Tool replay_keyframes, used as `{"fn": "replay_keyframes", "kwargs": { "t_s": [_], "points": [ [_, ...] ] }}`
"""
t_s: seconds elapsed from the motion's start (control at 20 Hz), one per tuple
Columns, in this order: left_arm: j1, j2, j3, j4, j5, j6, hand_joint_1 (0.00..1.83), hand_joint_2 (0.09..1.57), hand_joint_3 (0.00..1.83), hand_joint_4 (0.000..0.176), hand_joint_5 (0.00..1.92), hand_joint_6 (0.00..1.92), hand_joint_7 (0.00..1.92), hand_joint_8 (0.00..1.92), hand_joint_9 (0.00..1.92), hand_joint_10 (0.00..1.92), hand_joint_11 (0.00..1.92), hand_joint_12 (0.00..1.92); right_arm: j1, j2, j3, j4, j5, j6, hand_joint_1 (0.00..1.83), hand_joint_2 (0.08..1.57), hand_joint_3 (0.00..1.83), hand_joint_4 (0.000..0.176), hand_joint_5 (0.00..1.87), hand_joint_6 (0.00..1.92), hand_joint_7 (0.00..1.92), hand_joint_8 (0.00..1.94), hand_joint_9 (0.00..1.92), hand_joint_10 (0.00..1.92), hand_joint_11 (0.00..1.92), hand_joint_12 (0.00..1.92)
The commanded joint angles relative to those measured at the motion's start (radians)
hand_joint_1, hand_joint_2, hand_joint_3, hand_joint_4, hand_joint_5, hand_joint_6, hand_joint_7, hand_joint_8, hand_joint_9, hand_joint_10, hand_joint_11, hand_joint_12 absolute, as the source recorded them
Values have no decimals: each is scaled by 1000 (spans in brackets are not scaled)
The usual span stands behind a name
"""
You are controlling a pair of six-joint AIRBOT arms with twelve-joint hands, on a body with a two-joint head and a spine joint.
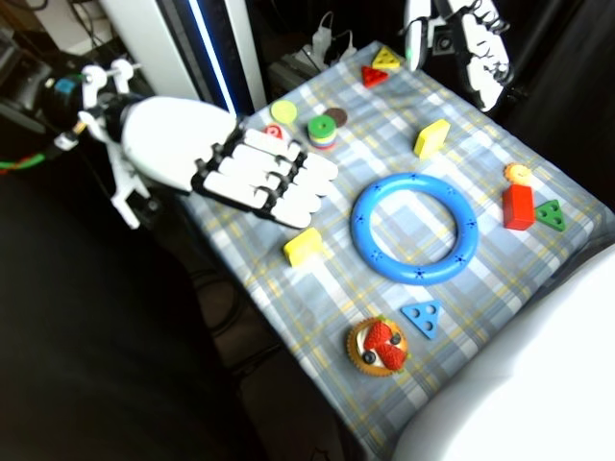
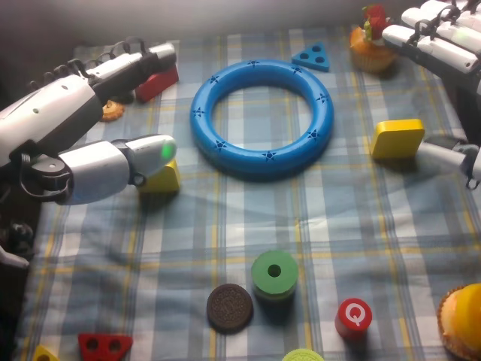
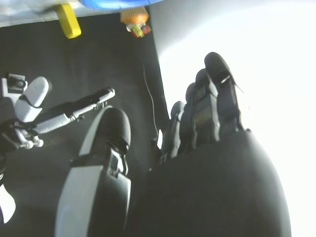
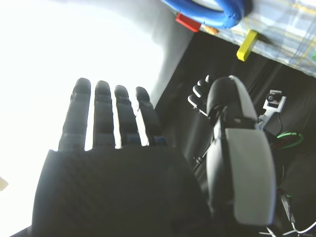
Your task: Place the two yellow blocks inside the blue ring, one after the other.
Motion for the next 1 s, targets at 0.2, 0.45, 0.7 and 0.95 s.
{"fn": "replay_keyframes", "kwargs": {
  "t_s": [0.2, 0.45, 0.7, 0.95],
  "points": [
    [-8, -21, 13, 7, -119, -4, 480, 1378, 0, 0, 124, 2, 113, 4, 124, 91, 0, 1062, -29, 19, -24, -7, 221, 1, 643, 1287, 0, 0, 0, 0, 0, 0, 0, 0, 0, 127],
    [-8, -25, 31, 4, -65, -3, 725, 1076, 0, 25, 50, 0, 51, 0, 55, 5, 0, 487, -51, 2, -6, 37, 223, 3, 620, 1277, 0, 0, 0, 0, 0, 0, 0, 0, 2, 1],
    [-13, -52, 69, -53, 1, 35, 981, 955, 6, 47, 17, 6, 43, 8, 10, 1, 0, 0, -70, -6, 10, 50, 223, 33, 583, 1288, 3, 0, 0, 0, 0, 0, 0, 0, 37, 19],
    [-25, -106, 123, -154, 68, 114, 1131, 1016, 0, 24, 382, 15, 432, 11, 254, 23, 0, 432, -72, -17, 17, 53, 223, 42, 592, 1291, 0, 0, 0, 0, 0, 0, 0, 0, 0, 328]
  ]
}}
